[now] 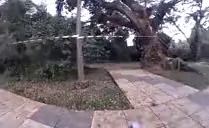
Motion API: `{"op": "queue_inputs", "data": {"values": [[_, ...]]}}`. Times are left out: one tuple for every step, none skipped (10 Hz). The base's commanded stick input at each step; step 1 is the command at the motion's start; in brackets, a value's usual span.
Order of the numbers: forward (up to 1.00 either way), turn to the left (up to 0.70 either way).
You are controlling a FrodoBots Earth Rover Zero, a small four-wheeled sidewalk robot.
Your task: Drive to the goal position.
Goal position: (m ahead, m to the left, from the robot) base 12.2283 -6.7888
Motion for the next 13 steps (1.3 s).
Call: {"op": "queue_inputs", "data": {"values": [[0.00,-0.70],[0.00,-0.70],[0.00,-0.70],[0.00,-0.70],[0.00,-0.70],[0.00,-0.70],[0.00,-0.70],[0.00,-0.70],[0.00,-0.70],[0.00,-0.70],[0.00,-0.70],[0.00,-0.70],[0.00,-0.70]]}}
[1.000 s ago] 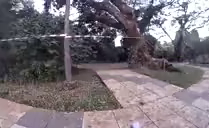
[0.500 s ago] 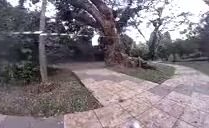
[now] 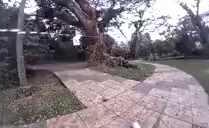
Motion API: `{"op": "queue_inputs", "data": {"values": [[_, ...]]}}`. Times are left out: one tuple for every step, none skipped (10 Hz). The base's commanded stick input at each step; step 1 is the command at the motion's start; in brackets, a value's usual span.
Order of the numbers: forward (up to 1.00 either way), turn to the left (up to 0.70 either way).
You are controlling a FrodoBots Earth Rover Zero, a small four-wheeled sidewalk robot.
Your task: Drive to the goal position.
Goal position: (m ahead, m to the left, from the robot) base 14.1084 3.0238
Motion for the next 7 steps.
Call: {"op": "queue_inputs", "data": {"values": [[0.00,-0.70],[0.00,-0.70],[0.00,-0.70],[0.00,-0.70],[0.00,-0.70],[0.00,-0.70],[0.00,-0.70]]}}
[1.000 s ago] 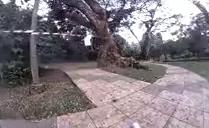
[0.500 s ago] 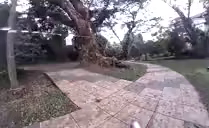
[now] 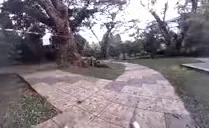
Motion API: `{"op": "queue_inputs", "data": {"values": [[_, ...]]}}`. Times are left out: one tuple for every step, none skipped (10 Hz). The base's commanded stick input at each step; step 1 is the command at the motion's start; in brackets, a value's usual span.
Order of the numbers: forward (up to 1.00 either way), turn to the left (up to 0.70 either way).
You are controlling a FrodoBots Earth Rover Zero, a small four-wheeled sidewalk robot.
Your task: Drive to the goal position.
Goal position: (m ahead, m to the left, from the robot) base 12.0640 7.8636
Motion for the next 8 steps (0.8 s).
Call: {"op": "queue_inputs", "data": {"values": [[0.00,-0.70],[0.00,-0.70],[0.38,-0.39],[0.70,-0.13],[0.70,-0.13],[0.70,-0.13],[0.70,-0.13],[0.70,-0.13]]}}
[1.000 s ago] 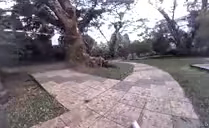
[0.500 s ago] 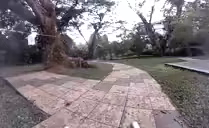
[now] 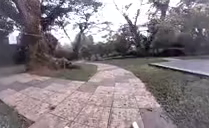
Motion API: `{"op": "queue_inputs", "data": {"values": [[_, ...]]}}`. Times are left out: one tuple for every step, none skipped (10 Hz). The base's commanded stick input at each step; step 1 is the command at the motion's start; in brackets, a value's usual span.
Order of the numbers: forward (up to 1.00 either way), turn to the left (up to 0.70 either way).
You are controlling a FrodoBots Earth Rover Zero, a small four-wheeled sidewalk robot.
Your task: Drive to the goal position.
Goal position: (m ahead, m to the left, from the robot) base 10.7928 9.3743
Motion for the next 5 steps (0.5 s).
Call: {"op": "queue_inputs", "data": {"values": [[0.70,-0.13],[0.70,-0.08],[0.70,0.01],[0.70,0.01],[0.70,0.01]]}}
